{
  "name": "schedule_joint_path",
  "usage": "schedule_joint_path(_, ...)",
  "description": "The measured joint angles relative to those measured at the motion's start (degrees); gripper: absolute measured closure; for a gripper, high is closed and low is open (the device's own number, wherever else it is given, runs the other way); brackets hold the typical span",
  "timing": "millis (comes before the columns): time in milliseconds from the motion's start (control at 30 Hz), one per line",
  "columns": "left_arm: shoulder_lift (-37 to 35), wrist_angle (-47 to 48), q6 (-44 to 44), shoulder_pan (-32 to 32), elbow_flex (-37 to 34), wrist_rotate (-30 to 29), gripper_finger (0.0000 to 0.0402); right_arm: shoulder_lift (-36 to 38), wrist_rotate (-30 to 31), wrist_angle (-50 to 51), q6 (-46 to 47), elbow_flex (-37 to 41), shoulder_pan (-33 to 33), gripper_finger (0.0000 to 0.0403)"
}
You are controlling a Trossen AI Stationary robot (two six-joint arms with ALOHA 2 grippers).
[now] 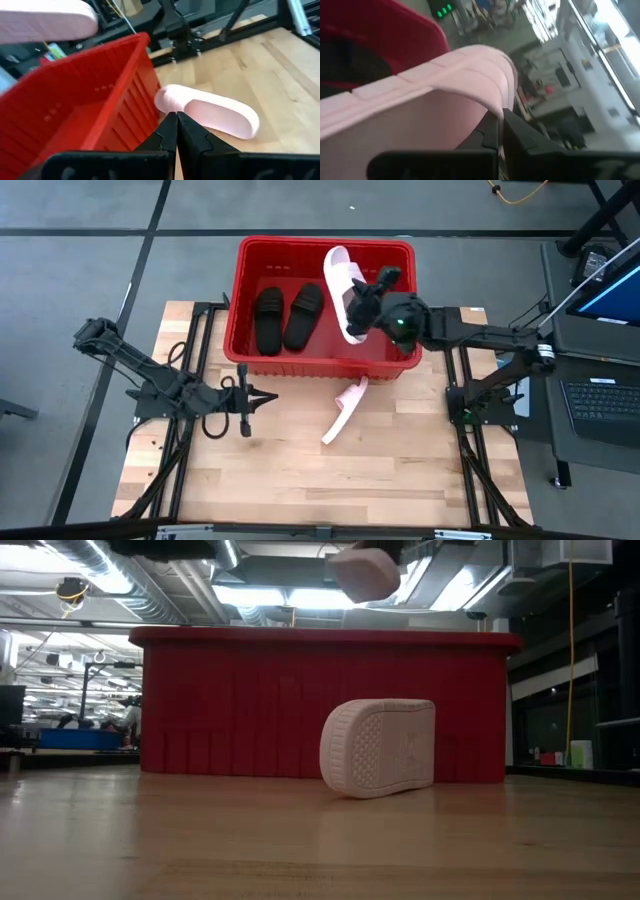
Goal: Pick and place slides into bin
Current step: Put the left pink slide into the red bin
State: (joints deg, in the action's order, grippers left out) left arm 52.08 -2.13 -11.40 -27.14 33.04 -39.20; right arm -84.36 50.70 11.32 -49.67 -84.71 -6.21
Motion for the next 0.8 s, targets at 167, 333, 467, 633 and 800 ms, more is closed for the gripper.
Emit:
schedule_joint_path(167, -1.4, -0.5, 1.0, 2.2, -2.3, 3.4, 0.0399, -6.7, 5.9, 7.9, 0.9, -9.3, -2.0, 0.0393)
schedule_joint_path(333, -1.4, -0.4, 0.3, 2.7, -3.5, 3.4, 0.04, -13.4, 5.4, 20.2, 6.9, -20.0, -4.6, 0.0393)
schedule_joint_path(467, -1.4, 0.2, 0.6, 2.5, -3.6, 3.4, 0.0399, -18.0, 0.5, 29.7, 12.0, -26.8, -6.9, 0.0393)
schedule_joint_path(633, -1.4, 1.1, 0.6, 2.4, -3.6, 3.4, 0.04, -21.5, -0.9, 32.8, 13.7, -29.1, -9.6, 0.0393)
schedule_joint_path(800, -1.4, 2.4, 0.7, 2.4, -3.6, 3.4, 0.0399, -23.9, -0.9, 36.6, 15.7, -29.1, -11.8, 0.0393)
